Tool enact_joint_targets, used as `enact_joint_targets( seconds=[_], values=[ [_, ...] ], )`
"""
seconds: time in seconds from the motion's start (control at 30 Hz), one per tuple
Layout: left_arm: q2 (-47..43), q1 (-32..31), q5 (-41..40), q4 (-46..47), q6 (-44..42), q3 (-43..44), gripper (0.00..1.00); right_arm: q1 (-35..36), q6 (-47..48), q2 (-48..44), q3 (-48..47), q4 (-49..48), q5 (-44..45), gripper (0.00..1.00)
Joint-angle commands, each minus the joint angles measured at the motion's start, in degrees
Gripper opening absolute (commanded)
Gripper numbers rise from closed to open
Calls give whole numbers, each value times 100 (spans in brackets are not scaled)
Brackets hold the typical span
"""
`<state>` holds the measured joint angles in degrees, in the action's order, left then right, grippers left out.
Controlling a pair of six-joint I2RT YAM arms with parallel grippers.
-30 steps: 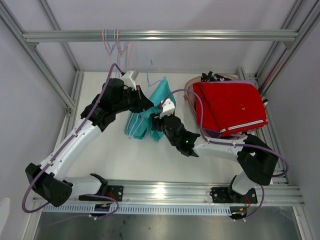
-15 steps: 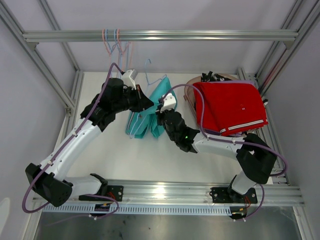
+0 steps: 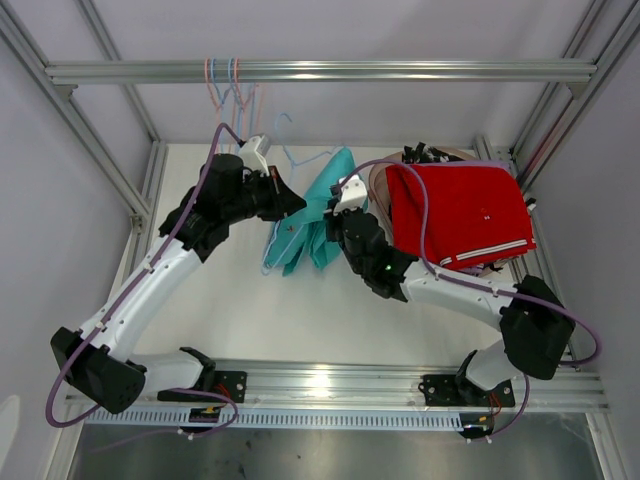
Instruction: Remove the trousers from the hanger
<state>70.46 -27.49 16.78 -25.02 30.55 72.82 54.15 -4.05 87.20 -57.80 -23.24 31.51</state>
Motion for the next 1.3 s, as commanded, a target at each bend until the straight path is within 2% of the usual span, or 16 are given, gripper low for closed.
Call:
enact_joint_targets(
  seconds=[0.0, 0.87, 1.27],
  values=[
    [-146, 68, 124, 313, 22, 242, 0, -177, 71, -546, -205, -163, 330, 0],
    [-164, 77, 54, 304, 13, 233, 0, -959, 177, -1969, 59, 909, 304, 0],
    [-137, 85, 54, 304, 13, 233, 0, -2347, 203, -2629, -741, 2095, -179, 0]
  ],
)
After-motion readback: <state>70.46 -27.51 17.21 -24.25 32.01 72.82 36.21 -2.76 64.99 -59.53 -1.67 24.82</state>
